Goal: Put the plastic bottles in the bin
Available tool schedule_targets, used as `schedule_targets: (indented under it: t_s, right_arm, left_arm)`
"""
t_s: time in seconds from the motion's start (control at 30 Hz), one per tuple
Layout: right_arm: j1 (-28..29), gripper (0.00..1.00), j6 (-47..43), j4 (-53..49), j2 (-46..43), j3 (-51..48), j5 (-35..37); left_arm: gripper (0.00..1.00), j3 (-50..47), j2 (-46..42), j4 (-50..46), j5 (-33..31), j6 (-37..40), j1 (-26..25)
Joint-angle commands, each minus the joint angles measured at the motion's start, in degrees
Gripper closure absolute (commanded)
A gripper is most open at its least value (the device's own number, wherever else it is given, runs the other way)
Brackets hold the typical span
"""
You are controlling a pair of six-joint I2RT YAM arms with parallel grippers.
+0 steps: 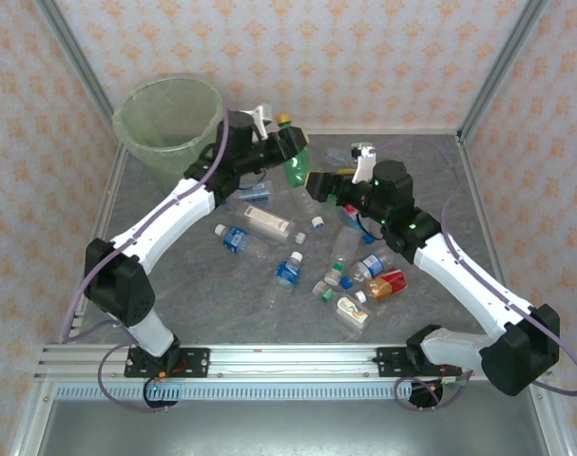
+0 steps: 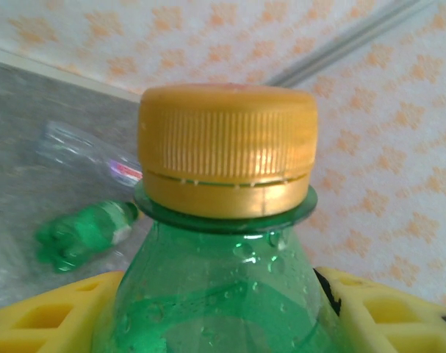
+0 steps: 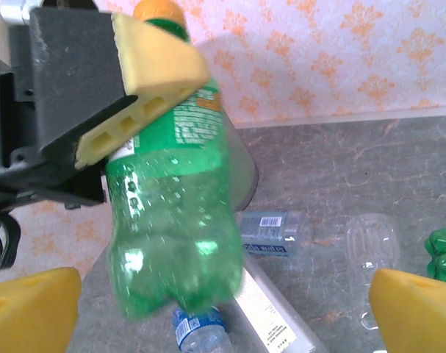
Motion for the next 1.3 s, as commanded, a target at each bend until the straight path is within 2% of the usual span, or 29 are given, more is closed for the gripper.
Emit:
schedule_targets:
  t_s: [0.0, 0.37, 0.57, 0.67, 0.93, 1.13, 1.27]
  right_arm:
    - [0.3, 0.00, -0.2, 2.7, -1.2, 0.6, 2.0]
    - [0.3, 0.00, 0.0, 3.3, -0.2, 0.6, 0.1]
    - [0.3, 0.00, -0.1, 2.5, -0.8, 0.5, -0.1]
    - [0.3, 0.00, -0.1, 1.9, -1.3, 0.2, -0.2]
    - [0.3, 0.00, -0.1, 0.4, -3.7, -0.8, 1.2]
    - [0.3, 0.00, -0.3, 0.0, -4.9, -1.9, 2.7]
    - [0.3, 0.00, 0.5, 0.6, -4.0, -2.0, 2.1]
  left_arm:
    - [0.43, 3.4, -5.0, -4.1, -2.2, 2.6, 3.9]
    - [0.45, 11.3, -9.1, -12.9, -5.0, 5.3, 21.0]
    - [0.46, 15.8, -6.3, -16.6, -9.9, 3.8, 27.1]
    - [0.46, 19.1, -3.2, -18.2, -11.5, 4.5, 28.8]
    - [0.46, 27.8, 5.0, -25.8, -21.1, 9.6, 29.8]
    - [0.45, 28.1, 8.4, -27.8, -22.0, 10.5, 30.5]
    - [0.22, 29.3, 9.6, -29.6, -22.3, 10.5, 30.5]
